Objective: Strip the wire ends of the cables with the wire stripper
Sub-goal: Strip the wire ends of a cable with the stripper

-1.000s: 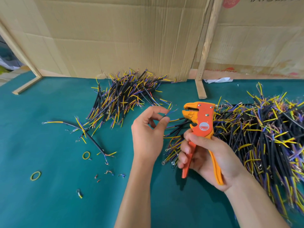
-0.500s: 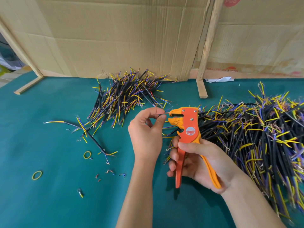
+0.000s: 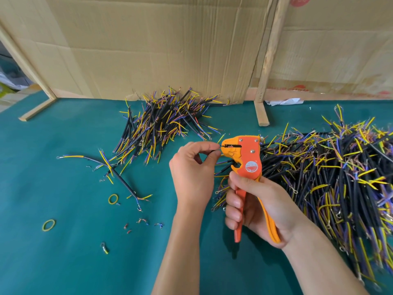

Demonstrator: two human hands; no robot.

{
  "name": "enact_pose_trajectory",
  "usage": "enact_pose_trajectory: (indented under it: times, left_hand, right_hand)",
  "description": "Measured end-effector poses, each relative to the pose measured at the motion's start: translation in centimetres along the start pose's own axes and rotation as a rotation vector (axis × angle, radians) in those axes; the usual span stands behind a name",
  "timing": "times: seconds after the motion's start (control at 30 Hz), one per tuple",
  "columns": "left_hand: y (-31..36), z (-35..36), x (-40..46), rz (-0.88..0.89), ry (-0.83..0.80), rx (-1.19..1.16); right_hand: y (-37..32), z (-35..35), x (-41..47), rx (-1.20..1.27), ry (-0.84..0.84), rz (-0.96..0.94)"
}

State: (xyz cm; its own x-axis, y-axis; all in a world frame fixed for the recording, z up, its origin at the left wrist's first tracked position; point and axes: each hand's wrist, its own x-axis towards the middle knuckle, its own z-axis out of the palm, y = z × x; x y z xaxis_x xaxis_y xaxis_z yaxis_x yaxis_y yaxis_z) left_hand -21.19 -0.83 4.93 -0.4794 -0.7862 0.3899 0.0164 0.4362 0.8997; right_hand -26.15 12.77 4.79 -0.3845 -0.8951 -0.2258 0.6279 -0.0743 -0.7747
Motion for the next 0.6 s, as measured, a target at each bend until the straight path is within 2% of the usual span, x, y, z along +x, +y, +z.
enact_pose_trajectory:
  times: [0.2, 0.27, 0.47, 0.53, 0.6]
  left_hand:
    - [0.0, -0.1, 0.1, 0.042, -0.128, 0.003]
    - [0.0, 0.2, -0.1, 0.062, -0.169, 0.028]
    - [-0.2, 0.0, 0.0, 0.011, -0.159, -0.020]
    - [0.1, 0.0, -0.3, -0.031, -0.264, -0.094]
    - [0.8, 0.2, -0.6, -0.114, -0.433, -0.274]
  right_hand:
    - [-0.2, 0.2, 0.1, 0.002, 0.119, -0.081]
    - [-0.4, 0.0, 0.0, 0.038, 0.101, -0.084]
    - [-0.6, -0.7, -0.3, 0.037, 0.017, -0.108]
    - [-0.6, -1.0, -0.2, 0.070, 0.016, -0.152]
    - [-0.7, -1.6, -0.1, 0.134, 0.044, -0.205]
